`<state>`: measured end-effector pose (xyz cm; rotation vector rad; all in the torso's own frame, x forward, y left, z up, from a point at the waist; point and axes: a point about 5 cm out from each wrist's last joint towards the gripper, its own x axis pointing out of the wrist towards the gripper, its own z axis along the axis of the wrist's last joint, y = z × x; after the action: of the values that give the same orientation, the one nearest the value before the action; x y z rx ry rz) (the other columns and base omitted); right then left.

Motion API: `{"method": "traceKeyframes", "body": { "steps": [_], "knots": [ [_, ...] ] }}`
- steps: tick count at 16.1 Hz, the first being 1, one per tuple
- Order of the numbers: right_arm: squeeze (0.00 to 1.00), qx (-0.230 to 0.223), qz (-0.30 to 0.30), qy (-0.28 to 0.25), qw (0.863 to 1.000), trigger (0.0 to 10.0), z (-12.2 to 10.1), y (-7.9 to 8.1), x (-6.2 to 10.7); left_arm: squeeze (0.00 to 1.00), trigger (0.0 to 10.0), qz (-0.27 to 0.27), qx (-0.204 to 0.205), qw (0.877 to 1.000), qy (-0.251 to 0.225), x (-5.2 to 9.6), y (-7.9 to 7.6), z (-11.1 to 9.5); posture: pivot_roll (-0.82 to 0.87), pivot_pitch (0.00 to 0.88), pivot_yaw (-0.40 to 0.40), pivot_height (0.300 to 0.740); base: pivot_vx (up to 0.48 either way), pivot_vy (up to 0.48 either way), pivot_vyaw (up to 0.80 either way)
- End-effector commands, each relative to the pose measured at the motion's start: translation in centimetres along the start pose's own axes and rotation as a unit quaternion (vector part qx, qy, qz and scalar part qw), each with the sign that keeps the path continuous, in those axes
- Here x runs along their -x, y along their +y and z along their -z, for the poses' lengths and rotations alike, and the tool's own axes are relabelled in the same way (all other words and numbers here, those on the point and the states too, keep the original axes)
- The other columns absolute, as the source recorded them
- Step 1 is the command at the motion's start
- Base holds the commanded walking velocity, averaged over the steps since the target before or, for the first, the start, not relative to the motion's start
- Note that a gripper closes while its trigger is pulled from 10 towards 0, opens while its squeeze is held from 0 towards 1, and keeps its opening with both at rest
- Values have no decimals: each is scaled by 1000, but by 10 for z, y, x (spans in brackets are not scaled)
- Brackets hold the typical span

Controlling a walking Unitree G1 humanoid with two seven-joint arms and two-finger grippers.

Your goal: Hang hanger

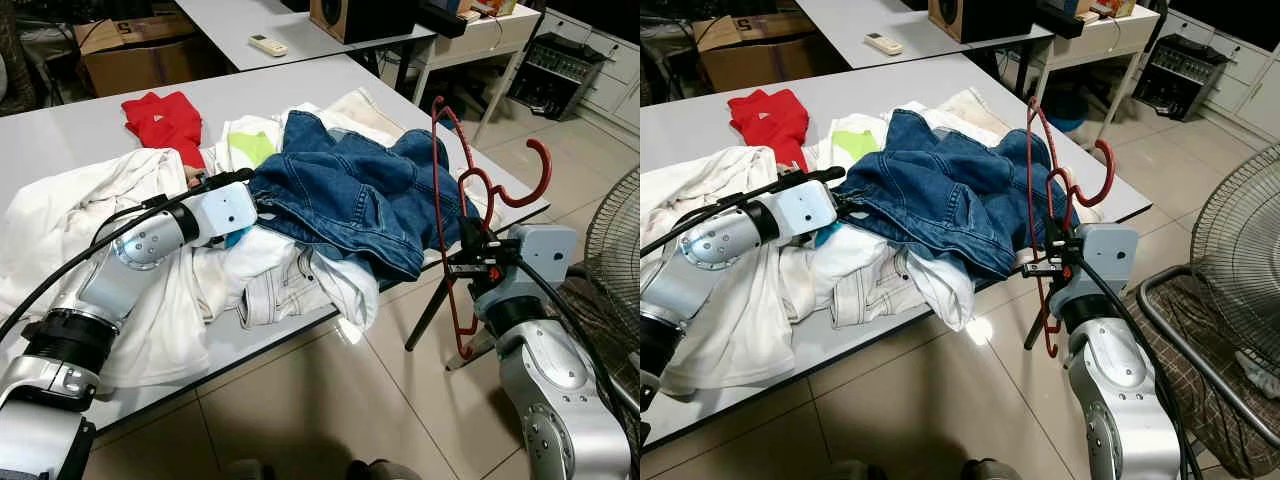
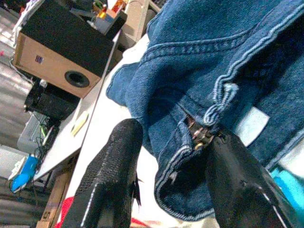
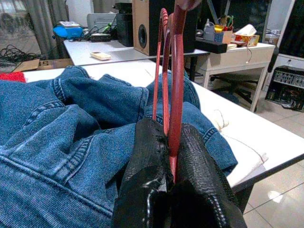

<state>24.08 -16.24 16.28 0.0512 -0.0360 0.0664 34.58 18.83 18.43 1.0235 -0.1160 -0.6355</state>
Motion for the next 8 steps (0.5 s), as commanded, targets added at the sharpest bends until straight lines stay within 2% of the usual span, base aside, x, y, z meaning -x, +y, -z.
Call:
{"method": "traceKeyframes", "body": {
  "steps": [1, 7, 8],
  "knots": [
    [0, 4, 7, -10, 1000, 10000, -3, -3, -2, 0, 0, -12, 14, 1000, -1, 0, 4, 0, -17, 47, -32, 740, 0, 0, 0],
    [0, 6, 10, -12, 1000, 10000, -4, -5, -2, 0, 0, 16, 21, 999, -23, -5, -5, -8, -15, 41, -30, 740, 0, 0, 0],
    [0, 5, 11, -13, 1000, 10000, -4, -5, -3, 0, 0, 12, 33, 999, -26, -6, -6, -9, -14, 41, -29, 740, 0, 0, 0]
  ]
}}
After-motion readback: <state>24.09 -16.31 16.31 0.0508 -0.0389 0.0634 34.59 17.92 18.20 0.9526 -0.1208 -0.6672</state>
